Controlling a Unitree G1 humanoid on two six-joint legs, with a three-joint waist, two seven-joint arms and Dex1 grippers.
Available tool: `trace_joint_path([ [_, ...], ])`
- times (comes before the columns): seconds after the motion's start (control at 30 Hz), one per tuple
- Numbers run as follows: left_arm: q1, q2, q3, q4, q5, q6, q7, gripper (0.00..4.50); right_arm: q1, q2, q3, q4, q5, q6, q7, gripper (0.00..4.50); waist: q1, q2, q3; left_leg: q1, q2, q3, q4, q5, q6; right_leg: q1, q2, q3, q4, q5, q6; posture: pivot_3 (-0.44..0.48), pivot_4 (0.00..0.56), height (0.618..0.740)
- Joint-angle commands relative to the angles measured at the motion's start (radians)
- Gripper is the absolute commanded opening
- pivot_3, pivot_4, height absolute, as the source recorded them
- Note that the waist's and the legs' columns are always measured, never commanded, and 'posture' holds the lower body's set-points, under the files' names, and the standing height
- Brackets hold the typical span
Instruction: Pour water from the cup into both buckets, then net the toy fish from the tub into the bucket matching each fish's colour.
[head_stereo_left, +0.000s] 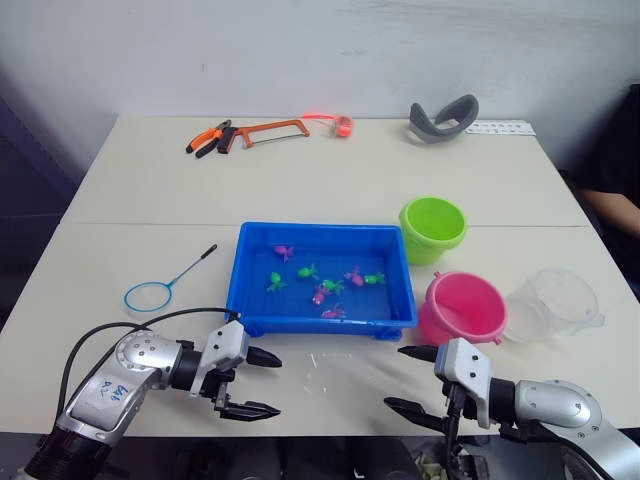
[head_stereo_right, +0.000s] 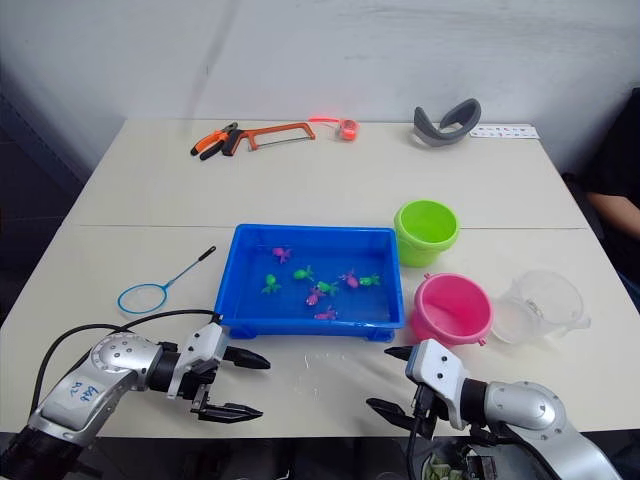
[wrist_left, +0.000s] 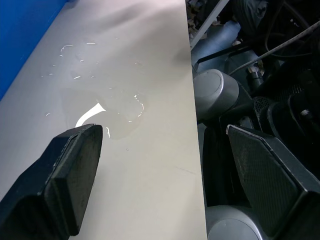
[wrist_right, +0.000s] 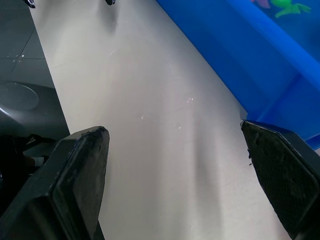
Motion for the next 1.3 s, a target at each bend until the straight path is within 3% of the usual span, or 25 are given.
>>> trace_joint_path([
  [0.03,-0.011,0.011,0.016,-0.02,-0.02,0.01,-0.013,4.3,0.001,0.003,-0.003,-0.008,0.005,-0.008,0.006,4.5,0.0,0.0,0.0,0.0,0.0,0.0,0.0,0.0,0.0,0.0,0.0,0.0,0.0,0.0,0.0,0.0,0.15,0.74],
  [0.33,-0.016,0.022,0.07,-0.11,-0.15,0.153,-0.003,4.3,0.023,0.034,-0.061,-0.059,0.038,0.018,-0.051,4.5,0.0,0.0,0.0,0.0,0.0,0.0,0.0,0.0,0.0,0.0,0.0,0.0,0.0,0.0,0.0,0.0,0.15,0.74],
  [0.5,-0.132,0.062,0.161,-0.172,-0.366,0.348,-0.028,4.3,0.113,0.079,-0.248,-0.192,0.189,0.122,-0.132,4.5,0.004,0.0,0.0,0.0,0.0,-0.001,0.0,0.0,0.0,0.0,0.0,-0.001,0.001,0.0,0.0,0.0,0.15,0.74],
  [0.6,-0.255,0.042,0.166,-0.131,-0.412,0.395,-0.026,4.3,0.217,0.121,-0.407,-0.268,0.286,0.175,-0.186,4.5,0.009,0.001,0.0,0.0,-0.001,-0.003,0.002,0.0,0.0,0.003,0.0,-0.003,0.001,0.0,0.0,0.0,0.15,0.74],
  [0.9,-0.58,-0.11,0.044,0.075,-0.34,0.358,-0.063,4.3,0.465,0.307,-0.804,-0.25,0.477,0.197,-0.336,4.5,0.016,0.001,0.0,0.0,-0.001,-0.002,0.001,0.001,-0.002,0.002,0.008,0.001,0.0,0.0,0.001,0.0,0.15,0.74],
  [1.03,-0.647,-0.172,-0.01,0.128,-0.292,0.312,-0.095,4.3,0.489,0.35,-0.858,-0.184,0.462,0.207,-0.401,4.5,0.002,0.001,0.0,0.001,0.0,0.0,0.0,0.001,-0.002,0.002,0.008,0.003,0.0,0.001,0.001,0.0,0.15,0.74],
  [1.3,-0.708,-0.231,0.005,0.136,-0.308,0.338,-0.081,4.3,0.452,0.349,-0.899,-0.102,0.458,0.227,-0.499,4.5,0.001,0.002,0.0,0.0,0.001,0.002,0.0,0.002,-0.003,-0.001,0.008,0.005,0.0,0.0,0.001,0.0,0.15,0.74],
])
